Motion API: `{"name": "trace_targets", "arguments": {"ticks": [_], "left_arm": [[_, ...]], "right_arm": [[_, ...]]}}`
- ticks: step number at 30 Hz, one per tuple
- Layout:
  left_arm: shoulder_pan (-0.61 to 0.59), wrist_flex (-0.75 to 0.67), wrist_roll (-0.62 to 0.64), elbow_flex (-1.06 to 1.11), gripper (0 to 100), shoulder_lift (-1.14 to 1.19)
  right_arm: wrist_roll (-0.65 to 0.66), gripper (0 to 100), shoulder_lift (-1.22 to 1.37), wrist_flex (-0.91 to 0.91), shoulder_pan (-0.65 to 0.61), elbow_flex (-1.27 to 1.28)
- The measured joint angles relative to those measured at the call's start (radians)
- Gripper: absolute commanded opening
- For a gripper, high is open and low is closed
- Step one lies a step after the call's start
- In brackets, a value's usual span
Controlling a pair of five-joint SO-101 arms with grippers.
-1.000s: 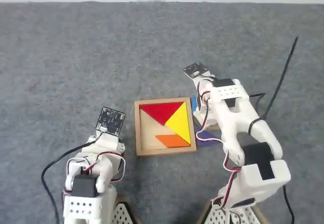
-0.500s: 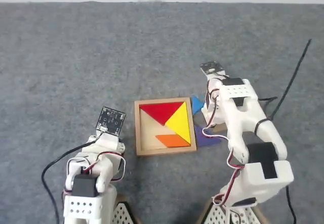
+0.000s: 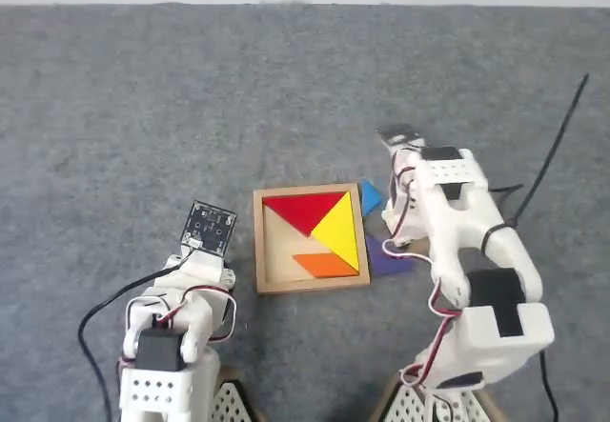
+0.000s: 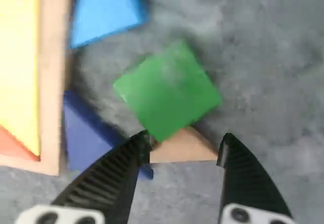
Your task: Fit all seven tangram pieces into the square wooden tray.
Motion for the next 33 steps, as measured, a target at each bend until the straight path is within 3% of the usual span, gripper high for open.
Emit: {"name": "trace_targets", "arguments": {"ticks": [8, 15, 20, 33], "left_arm": [[0.0, 0.0, 0.0, 0.0, 1, 0.0], [0.0, 0.0, 0.0, 0.0, 1, 0.0], [0.0, 0.0, 0.0, 0.0, 1, 0.0], [0.0, 0.0, 0.0, 0.0, 1, 0.0]], "right_arm": [[-0.531, 23.1, 0.0, 0.129, 0.112, -0.137], [-0.875, 23.1, 0.048, 0.167, 0.025, -0.152], [-0.942, 23.1, 0.138, 0.117, -0.031, -0.158], [-0.98, 16.6, 0.15, 0.087, 0.031, -0.189]]}}
